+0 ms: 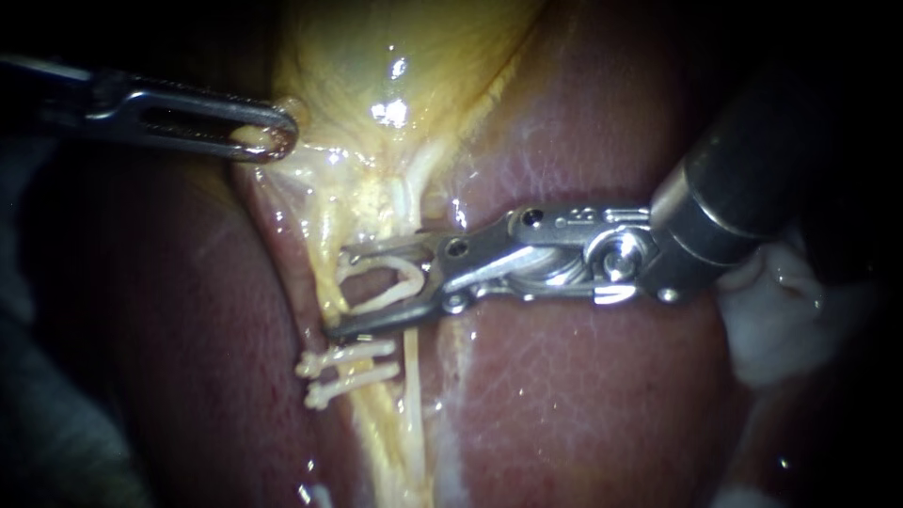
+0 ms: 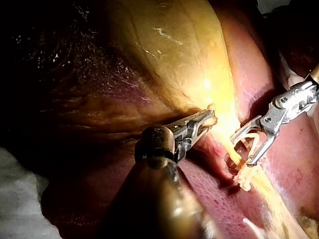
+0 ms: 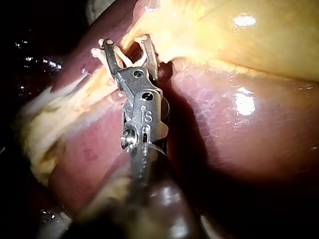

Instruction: Clipping third clip left tube

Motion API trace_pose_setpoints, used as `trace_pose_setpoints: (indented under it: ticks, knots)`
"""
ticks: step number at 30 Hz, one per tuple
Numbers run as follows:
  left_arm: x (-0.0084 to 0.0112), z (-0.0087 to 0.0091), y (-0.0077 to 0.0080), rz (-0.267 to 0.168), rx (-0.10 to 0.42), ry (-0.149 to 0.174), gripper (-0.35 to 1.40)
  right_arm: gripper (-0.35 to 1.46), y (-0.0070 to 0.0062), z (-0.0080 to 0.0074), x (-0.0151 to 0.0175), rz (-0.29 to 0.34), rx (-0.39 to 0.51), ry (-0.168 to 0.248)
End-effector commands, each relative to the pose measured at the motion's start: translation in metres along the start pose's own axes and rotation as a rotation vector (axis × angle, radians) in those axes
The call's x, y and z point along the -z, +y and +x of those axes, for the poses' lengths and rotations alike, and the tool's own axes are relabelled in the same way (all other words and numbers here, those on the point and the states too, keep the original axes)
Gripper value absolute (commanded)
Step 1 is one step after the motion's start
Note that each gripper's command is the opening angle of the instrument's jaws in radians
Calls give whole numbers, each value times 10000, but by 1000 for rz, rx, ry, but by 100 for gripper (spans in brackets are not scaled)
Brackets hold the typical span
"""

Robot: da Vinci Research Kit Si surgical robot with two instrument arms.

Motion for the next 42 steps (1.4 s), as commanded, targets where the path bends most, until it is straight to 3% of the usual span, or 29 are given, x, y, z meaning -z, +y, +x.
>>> trace_pose_setpoints:
  ticks: [1,7,14,20,33,37,42]
  knots:
    - [0,0,0,-1,0,0,-35,50,0,0,1,0,-7,1]
    - [0,0,0,-1,0,0,-35,50,8,-6,3,25,-64,19]
    - [0,0,0,-1,0,0,-35,50,28,-24,5,62,-118,27]
    - [0,0,0,-1,0,0,-35,50,43,-40,2,147,-160,12]
    - [0,0,0,-1,0,0,-35,50,48,-35,-19,210,-202,97]
    - [0,0,0,-1,0,0,-35,50,47,-33,-24,229,-227,149]
    - [0,0,0,-1,0,0,-35,50,46,-33,-25,297,-260,185]
